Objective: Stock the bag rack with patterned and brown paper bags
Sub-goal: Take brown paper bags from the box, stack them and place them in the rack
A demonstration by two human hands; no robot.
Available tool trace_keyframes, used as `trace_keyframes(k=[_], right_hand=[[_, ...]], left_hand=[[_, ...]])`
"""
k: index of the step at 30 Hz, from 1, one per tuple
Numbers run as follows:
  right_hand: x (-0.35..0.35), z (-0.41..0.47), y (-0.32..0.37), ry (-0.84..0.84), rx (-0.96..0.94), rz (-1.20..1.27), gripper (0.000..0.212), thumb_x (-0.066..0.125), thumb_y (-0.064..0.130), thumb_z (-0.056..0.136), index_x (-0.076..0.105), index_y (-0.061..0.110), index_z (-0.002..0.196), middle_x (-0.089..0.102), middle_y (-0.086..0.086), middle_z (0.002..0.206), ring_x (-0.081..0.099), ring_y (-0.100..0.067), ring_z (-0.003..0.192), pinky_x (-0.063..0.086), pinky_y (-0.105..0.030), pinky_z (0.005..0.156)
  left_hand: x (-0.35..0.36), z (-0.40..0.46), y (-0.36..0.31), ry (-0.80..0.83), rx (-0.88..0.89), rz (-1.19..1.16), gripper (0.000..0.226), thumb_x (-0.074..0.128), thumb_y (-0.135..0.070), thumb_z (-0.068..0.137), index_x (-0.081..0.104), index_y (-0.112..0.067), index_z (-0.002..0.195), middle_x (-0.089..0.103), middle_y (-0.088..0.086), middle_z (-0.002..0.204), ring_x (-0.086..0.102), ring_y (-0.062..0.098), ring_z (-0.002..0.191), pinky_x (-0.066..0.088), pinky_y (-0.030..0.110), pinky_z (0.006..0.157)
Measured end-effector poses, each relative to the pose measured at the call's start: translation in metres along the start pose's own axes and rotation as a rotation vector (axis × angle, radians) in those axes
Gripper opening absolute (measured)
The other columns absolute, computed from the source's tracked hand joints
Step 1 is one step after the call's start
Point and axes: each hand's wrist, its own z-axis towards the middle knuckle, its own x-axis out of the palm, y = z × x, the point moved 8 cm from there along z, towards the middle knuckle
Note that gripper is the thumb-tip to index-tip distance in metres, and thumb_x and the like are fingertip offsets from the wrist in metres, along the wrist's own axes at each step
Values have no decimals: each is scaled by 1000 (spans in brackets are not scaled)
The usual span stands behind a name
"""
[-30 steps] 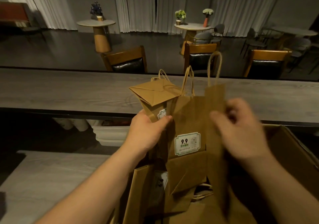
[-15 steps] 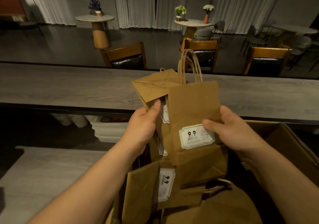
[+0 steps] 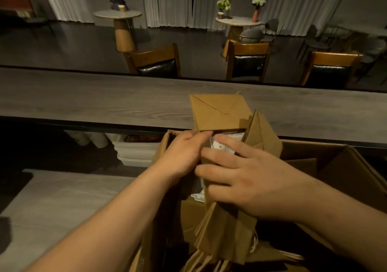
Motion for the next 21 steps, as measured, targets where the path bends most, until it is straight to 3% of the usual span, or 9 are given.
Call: trace_keyframes(k=[3, 5, 8, 10, 12, 14, 17, 19, 21], right_hand=[[-5, 3, -5, -11, -79, -19, 25, 64, 20, 89, 68, 26, 113, 61, -6, 142, 42, -34, 145, 8, -56, 129], [-10, 5, -6, -34, -112, -34, 18, 59, 16, 94, 66, 26, 109, 65, -5, 125, 52, -30, 133, 11, -56, 129], [-9, 8, -7, -63, -119, 56, 14, 55, 17, 98, 60, 28, 105, 63, 0, 104, 59, -22, 109, 30, -50, 124], [-6, 9, -17, -33, -39, 180, 16, 52, 25, 94, 50, 35, 106, 61, 8, 100, 58, -15, 99, 44, -41, 108], [-5, 8, -39, -24, 146, 287, 21, 52, 32, 87, 39, 45, 97, 54, 21, 93, 50, -1, 89, 42, -33, 91], [-2, -4, -65, -18, 394, 444, 27, 57, 28, 88, 39, 48, 90, 49, 27, 80, 47, 10, 79, 40, -28, 90], [5, -39, -96, -131, 777, 868, 24, 59, 19, 91, 58, 43, 90, 66, 14, 81, 66, -1, 72, 57, -32, 68], [7, -64, -113, -257, 993, 993, 28, 57, 17, 92, 61, 44, 90, 71, 14, 84, 72, -7, 71, 59, -35, 64], [13, -88, -129, -348, 1200, 1135, 33, 55, 12, 97, 66, 43, 93, 75, 6, 80, 75, -17, 71, 60, -46, 70]], left_hand=[[0, -3, -1, 13, -31, -52, 43, 42, -41, 108, 74, -20, 89, 76, -9, 72, 72, 4, 69, 54, 19, 61], [-1, -6, -2, 6, -58, -19, 59, 27, -62, 103, 71, -25, 88, 75, -18, 71, 71, -4, 70, 51, 20, 67], [-4, -4, -4, -30, -80, 46, 76, 19, -73, 95, 75, -25, 76, 75, -18, 70, 71, -1, 74, 52, 28, 77], [-4, -2, -7, -16, -37, 47, 63, 32, -57, 106, 80, -29, 78, 78, -13, 83, 72, 4, 83, 50, 29, 80], [-6, 2, -10, -5, 14, 14, 48, 39, -34, 110, 81, -26, 88, 79, -12, 95, 71, 0, 92, 47, 25, 86], [-10, 4, -10, -26, 28, -73, 48, 39, -31, 110, 81, -22, 89, 80, -6, 98, 71, 5, 99, 49, 29, 95], [-13, 6, -2, -79, -76, -314, 46, 49, -48, 103, 82, -20, 86, 79, 5, 96, 72, 21, 99, 54, 39, 98], [-16, 9, -2, -145, -50, -293, 37, 56, -36, 102, 82, -22, 79, 79, 2, 89, 74, 21, 93, 58, 32, 89], [-19, 9, -4, -182, 20, -164, 25, 65, -14, 97, 83, -28, 85, 80, 0, 97, 75, 23, 100, 60, 38, 93]])
